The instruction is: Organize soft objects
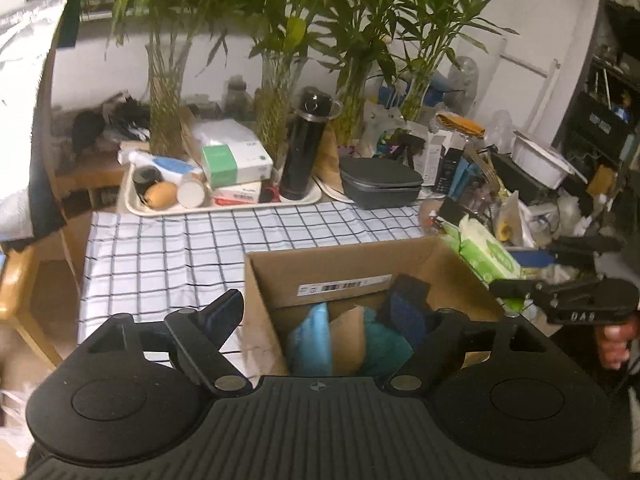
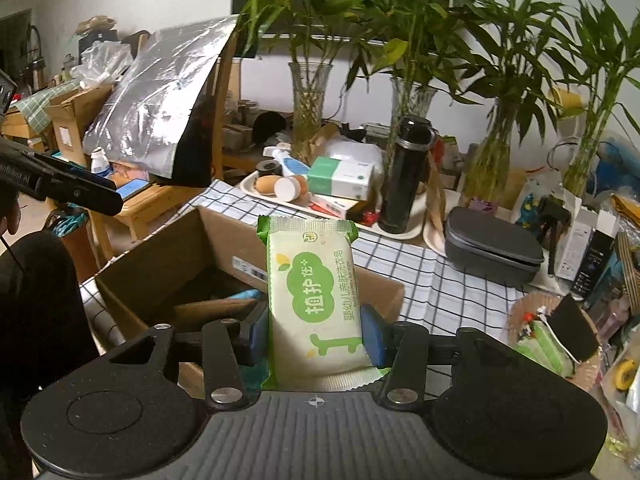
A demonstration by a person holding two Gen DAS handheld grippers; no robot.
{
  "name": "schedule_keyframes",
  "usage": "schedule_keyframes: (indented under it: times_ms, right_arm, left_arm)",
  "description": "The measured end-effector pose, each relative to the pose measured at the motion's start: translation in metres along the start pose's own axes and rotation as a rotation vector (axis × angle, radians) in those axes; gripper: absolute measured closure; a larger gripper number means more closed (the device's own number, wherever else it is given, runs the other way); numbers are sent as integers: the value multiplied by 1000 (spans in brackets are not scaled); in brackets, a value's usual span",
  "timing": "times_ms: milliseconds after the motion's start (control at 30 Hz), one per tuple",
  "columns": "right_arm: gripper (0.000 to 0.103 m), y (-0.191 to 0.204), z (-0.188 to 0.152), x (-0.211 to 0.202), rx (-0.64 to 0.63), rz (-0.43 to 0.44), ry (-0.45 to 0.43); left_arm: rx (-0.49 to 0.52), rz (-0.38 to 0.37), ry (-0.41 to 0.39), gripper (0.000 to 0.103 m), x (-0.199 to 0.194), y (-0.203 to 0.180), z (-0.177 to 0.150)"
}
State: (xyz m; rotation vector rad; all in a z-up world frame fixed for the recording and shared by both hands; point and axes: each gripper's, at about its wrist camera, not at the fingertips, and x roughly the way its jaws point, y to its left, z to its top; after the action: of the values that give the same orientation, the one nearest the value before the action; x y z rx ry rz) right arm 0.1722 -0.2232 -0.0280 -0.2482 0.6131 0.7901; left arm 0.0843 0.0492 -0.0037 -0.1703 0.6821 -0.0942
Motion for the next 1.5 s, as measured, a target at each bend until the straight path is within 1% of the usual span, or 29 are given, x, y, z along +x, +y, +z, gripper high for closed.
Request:
schedule_keyframes:
  times_ms: [67, 167, 267, 333, 367, 400, 467, 500, 533, 567, 667, 767, 933, 1000, 1033, 1133, 1167, 1300, 1333, 1433, 1500]
  right_arm:
    - [52, 7, 4, 0, -12, 12, -2]
    - [52, 21, 13, 3, -43, 34, -4]
    - [52, 39, 27, 11, -96, 82, -5]
    - [52, 53, 38, 22, -131, 110, 11]
    - [49, 60, 44, 30, -147, 130, 29]
    - [45, 64, 47, 34, -149, 133, 26]
    - [22, 69, 50, 39, -136, 107, 14]
    - [18, 70, 49, 38, -128, 91, 3]
    - [11, 71, 47, 38, -121, 72, -2]
    - [6, 73, 44, 37, -118, 50, -4]
    - [0, 73, 34, 29, -114, 2, -18]
    - [0, 71, 24, 18, -71, -30, -27]
    - [0, 69, 7, 0, -17, -108, -27]
    - [0, 68, 1, -8, 8, -132, -26]
    - [0, 68, -2, -11, 22, -138, -25]
    - [0, 70, -11, -19, 56, -166, -3]
    - [0, 70, -14, -21, 67, -174, 1]
    - [0, 73, -25, -29, 117, -209, 29]
    - [0, 73, -27, -30, 139, -209, 39]
    - [0, 71, -34, -31, 185, -209, 82]
    - [0, 71, -38, -30, 198, -231, 102]
  left_arm:
    - [8, 19, -8, 22, -6, 0, -5]
    - [-11, 18, -18, 22, -15, 2, -10]
    - [-26, 24, -26, 22, -23, 5, -15]
    - [-28, 38, -31, 22, -30, 6, -18]
    - [-29, 47, -33, 22, -33, 6, -20]
    - [-29, 54, -34, 22, -35, 6, -21]
    - [-26, 71, -32, 22, -40, 6, -25]
    - [-21, 81, -30, 22, -42, 5, -26]
    - [-12, 90, -26, 22, -43, 3, -28]
    - [-3, 93, -22, 22, -44, 2, -30]
    - [32, 119, -13, 22, -46, -5, -34]
    - [45, 144, -8, 22, -47, -11, -37]
    - [46, 151, 23, 22, -46, -23, -38]
    - [43, 156, 26, 18, -45, -28, -40]
    - [44, 160, 28, 13, -44, -31, -41]
    - [38, 170, 21, 9, -42, -38, -44]
    - [33, 171, 22, 4, -41, -39, -45]
    - [-12, 154, 36, 3, -33, -42, -48]
    - [-18, 149, 42, 0, -30, -42, -49]
    - [-19, 150, 89, 0, -23, -46, -49]
    - [-22, 148, 86, 0, -21, -49, -50]
